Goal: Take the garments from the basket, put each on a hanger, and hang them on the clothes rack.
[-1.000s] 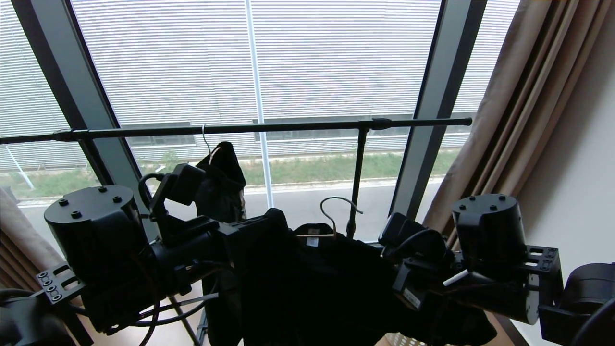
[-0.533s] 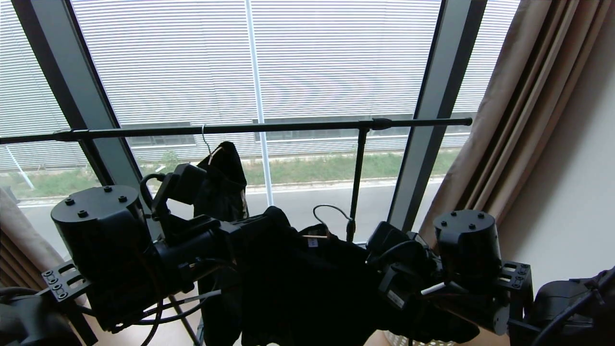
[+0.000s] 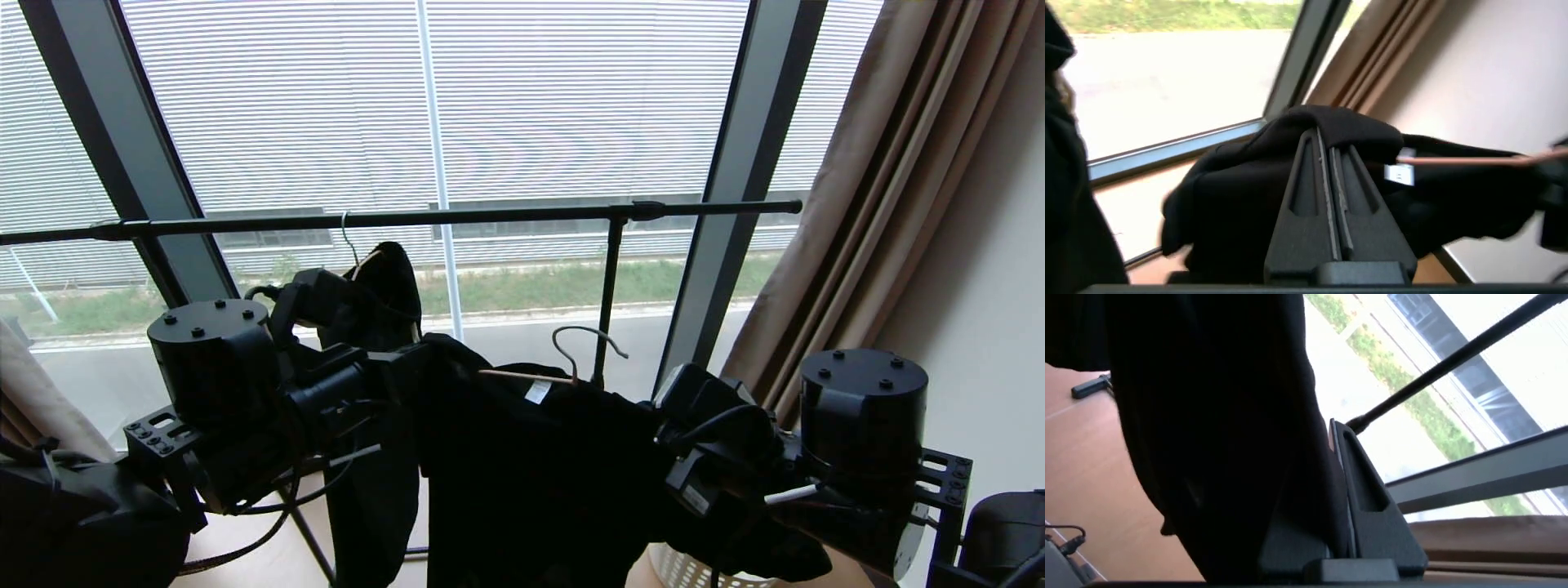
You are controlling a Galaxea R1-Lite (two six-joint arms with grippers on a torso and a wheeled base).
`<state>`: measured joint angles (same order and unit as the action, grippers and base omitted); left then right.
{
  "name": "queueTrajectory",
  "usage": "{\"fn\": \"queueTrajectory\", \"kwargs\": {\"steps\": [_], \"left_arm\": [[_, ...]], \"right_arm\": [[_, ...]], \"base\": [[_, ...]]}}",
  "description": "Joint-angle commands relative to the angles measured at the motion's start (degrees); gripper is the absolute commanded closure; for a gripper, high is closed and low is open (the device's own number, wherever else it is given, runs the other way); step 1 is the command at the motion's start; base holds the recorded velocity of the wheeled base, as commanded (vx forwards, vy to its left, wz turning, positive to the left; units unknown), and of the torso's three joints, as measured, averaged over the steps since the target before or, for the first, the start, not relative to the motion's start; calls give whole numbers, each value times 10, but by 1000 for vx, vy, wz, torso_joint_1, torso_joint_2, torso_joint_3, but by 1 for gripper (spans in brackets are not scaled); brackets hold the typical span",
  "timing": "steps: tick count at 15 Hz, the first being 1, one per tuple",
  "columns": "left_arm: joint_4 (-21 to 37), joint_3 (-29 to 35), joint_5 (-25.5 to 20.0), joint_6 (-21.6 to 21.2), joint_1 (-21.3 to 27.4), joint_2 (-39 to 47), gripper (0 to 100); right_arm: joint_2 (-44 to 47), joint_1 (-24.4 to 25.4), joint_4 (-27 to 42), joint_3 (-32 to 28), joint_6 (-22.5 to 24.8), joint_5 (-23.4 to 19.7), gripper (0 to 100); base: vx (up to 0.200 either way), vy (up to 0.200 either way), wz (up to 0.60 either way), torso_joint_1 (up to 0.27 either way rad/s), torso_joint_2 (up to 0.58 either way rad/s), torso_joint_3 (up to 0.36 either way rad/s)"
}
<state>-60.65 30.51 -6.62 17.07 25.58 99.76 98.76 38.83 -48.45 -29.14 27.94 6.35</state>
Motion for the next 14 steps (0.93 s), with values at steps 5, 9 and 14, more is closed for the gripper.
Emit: {"fn": "queueTrajectory", "kwargs": {"steps": [5,9,14], "left_arm": [[-2,-29,0,-21,43,-10,100],[-3,-39,1,-21,91,-33,100],[-3,-46,-1,-17,111,-47,100]], "right_arm": [[5,-1,-5,-7,0,3,100],[47,3,-9,-11,-1,3,100],[98,5,-75,-12,-34,1,100]], "base": [[0,0,0,0,0,0],[0,0,0,0,0,0],[0,0,0,0,0,0]]}}
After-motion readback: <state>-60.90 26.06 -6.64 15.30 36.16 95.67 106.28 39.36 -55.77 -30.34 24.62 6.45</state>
